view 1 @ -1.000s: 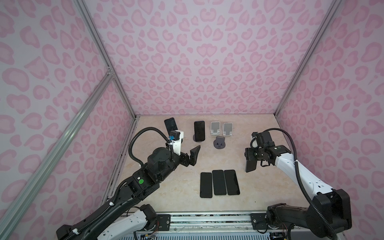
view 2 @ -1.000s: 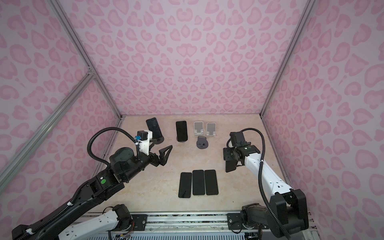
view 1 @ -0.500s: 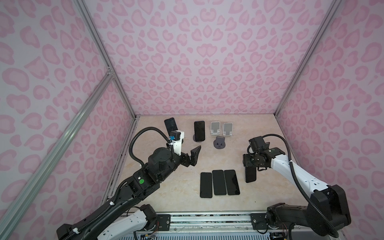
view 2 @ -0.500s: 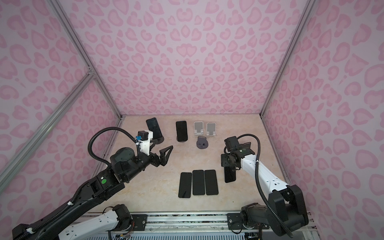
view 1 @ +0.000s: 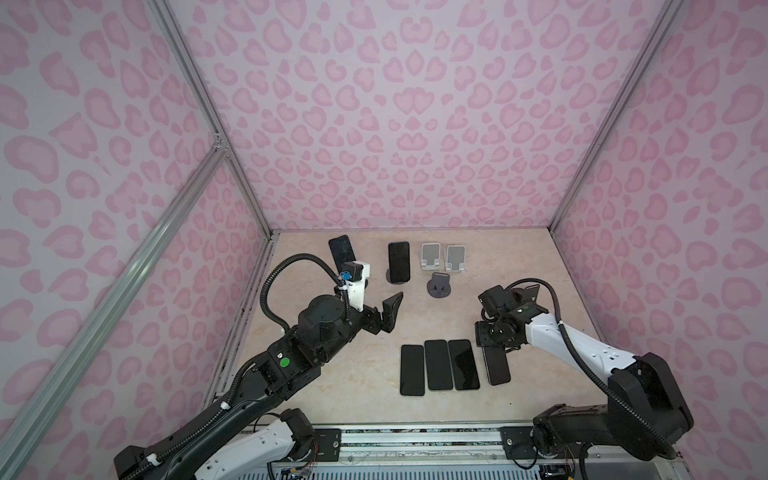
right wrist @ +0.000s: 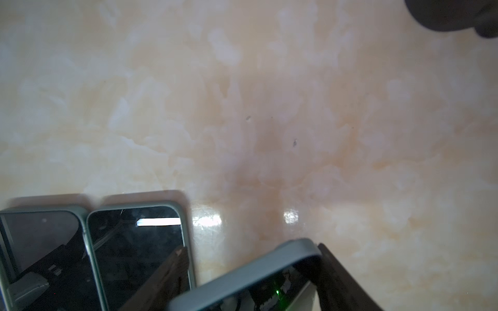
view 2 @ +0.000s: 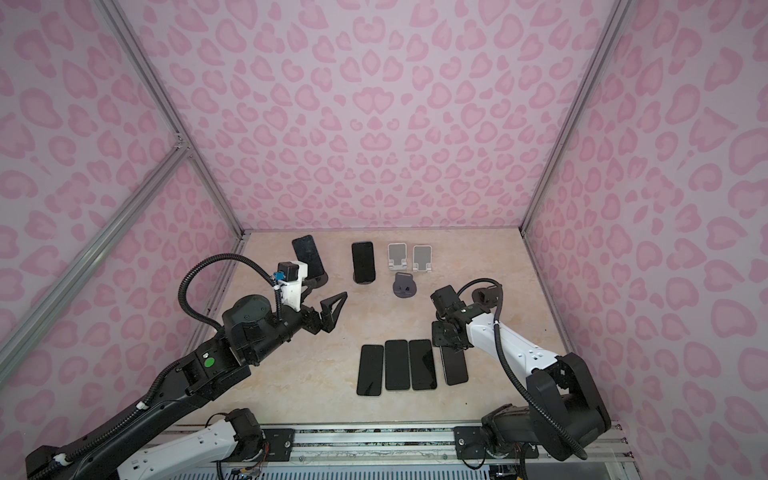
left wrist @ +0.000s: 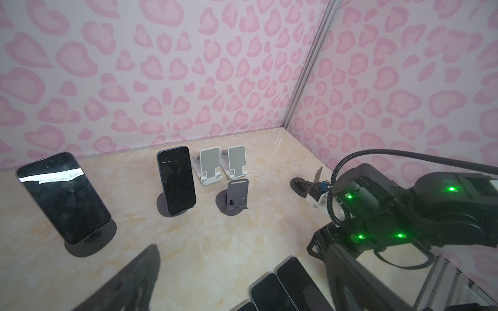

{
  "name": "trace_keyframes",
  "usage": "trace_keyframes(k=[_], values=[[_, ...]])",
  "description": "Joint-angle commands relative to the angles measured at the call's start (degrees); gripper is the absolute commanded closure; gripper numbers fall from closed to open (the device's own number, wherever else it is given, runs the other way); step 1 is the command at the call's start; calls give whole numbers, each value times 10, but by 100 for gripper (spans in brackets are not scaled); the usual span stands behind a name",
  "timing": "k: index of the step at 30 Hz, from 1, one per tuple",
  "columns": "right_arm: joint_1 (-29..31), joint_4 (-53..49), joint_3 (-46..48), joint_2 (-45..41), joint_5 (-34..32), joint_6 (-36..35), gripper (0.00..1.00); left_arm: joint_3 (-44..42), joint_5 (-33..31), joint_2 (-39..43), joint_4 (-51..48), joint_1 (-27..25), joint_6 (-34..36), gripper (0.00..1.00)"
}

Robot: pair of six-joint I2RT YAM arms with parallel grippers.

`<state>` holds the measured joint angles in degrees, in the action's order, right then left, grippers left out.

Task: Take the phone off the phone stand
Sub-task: 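Lower the phone beside the three flat black phones with right gripper, then open right gripper, release the phone flat, and pull back toward the robot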

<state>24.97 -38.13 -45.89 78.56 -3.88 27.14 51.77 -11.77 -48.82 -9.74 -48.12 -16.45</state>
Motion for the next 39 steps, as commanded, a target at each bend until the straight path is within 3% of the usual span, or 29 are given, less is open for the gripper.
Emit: trace_keyframes(k=[1, 21, 39], values=[[3, 27, 13, 8, -30, 41, 60, 3, 1, 3, 9, -2, 0, 1], [33, 94, 62, 48, -82, 136, 49, 0, -19, 10, 8, -16, 11, 1], [43, 111, 33, 88, -126, 194, 37, 1, -24, -1, 5, -19, 14, 1]])
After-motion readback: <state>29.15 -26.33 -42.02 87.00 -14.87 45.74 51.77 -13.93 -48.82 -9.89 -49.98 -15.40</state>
